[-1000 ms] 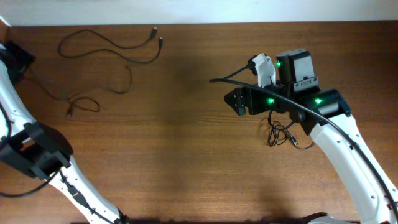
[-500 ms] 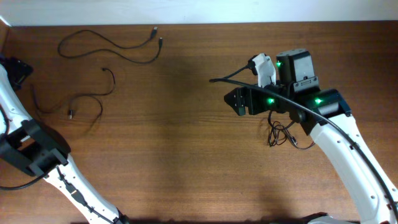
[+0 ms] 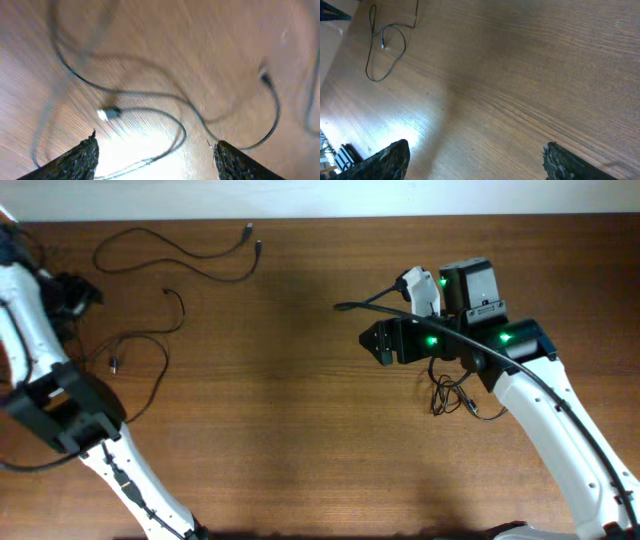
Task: Untangle cables
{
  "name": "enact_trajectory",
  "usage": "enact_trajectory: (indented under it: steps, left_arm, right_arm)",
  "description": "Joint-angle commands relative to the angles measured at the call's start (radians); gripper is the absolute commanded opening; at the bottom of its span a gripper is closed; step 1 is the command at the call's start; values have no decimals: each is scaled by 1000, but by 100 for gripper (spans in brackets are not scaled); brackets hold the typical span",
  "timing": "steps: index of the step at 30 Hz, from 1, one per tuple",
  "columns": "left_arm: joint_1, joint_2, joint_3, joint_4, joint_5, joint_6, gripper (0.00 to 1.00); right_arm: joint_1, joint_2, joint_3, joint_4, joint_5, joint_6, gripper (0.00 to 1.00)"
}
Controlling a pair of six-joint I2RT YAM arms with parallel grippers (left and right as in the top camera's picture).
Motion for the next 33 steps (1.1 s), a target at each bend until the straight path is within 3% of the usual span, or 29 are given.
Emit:
enact_trajectory:
  steps: [1, 2, 8, 15, 23, 28, 30, 33]
  left_arm:
    - [-56, 19, -134, 9, 8, -15, 76]
    - [-71, 19, -204, 50, 8, -47, 76]
    - [-77, 19, -385, 232, 13, -74, 75]
    - [-101, 19, -410, 398, 13, -74, 72]
    - [-187, 19, -410, 447, 11, -73, 73]
    - [-214, 19, -410, 450, 9, -71, 63]
    - [-216, 19, -411, 449, 8, -16, 49]
    - [-216, 19, -422, 451, -34, 9, 47]
  right_arm:
    - [-5, 5, 9, 0, 9, -4, 86]
    - [-5, 5, 9, 0, 8, -4, 91]
    - [-5, 5, 9, 1, 8, -3, 91]
    - [-5, 5, 9, 2, 8, -4, 92]
    - [-5, 5, 9, 5, 8, -4, 92]
    - [-5, 5, 9, 5, 8, -4, 92]
    - [-5, 6, 9, 4, 8, -4, 92]
    - [-5, 8, 9, 4, 8, -4, 92]
